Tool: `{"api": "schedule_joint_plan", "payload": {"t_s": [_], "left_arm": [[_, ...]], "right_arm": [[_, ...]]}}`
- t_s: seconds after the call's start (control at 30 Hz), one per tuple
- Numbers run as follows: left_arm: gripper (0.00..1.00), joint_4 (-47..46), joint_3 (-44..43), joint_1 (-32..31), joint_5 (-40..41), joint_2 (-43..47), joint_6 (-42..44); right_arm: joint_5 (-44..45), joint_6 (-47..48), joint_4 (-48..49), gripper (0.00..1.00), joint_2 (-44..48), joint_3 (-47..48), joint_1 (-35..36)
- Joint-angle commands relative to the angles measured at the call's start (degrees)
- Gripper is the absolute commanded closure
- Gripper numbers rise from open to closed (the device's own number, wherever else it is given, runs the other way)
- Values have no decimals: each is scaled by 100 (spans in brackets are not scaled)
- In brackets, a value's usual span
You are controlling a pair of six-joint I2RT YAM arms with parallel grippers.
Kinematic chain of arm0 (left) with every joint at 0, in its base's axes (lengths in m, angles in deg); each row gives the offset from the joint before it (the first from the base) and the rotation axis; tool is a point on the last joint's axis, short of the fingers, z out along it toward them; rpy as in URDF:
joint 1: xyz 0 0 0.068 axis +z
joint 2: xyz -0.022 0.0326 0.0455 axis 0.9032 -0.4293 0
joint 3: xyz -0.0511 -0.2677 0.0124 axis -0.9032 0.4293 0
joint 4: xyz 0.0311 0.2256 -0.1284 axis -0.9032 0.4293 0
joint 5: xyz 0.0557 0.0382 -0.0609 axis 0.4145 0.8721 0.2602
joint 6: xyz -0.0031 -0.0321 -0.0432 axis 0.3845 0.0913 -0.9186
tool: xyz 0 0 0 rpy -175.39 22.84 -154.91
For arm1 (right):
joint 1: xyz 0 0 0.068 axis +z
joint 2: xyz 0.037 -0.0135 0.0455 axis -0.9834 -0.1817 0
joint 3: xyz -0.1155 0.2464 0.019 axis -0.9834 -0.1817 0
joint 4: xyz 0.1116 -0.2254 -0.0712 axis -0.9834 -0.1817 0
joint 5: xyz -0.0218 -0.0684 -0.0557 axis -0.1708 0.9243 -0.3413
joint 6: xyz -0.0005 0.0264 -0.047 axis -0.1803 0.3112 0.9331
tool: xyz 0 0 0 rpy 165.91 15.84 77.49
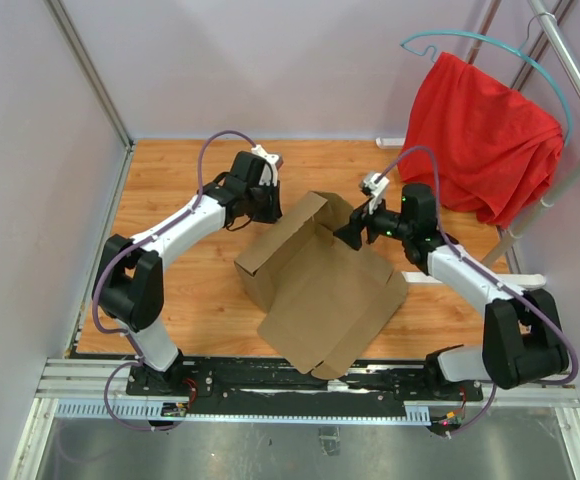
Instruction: Fold the paper box
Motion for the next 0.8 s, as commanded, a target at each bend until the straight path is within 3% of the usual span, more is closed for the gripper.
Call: {"api": "schedule_joint_plan", "payload": {"t_s": [0.0,0.17,0.4,0.53,0.63,0.77], "left_arm": [[93,-66,-6,-36,-119,115,13],[93,-61,-6,-37,-93,121,21],[93,-108,-6,-40,-189,142,15],[93,-110,-7,-49,-204,144,13],[93,-96,-5,-69,-189,148,21],[93,-61,-20,-84,-164,159,37]], "right_arm": [[-579,-407,780,29,318,-179,-661],[-1023,-1459,2094,31,452,-601,-1431],[16,-1398,1716,39,-140,-245,-1439],[-190,-1252,1934,40,-817,-52,-1439],[-894,-1317,2875,41,-1294,-203,-1439],[-1816,-2078,4567,41,-1874,-279,-1439]]}}
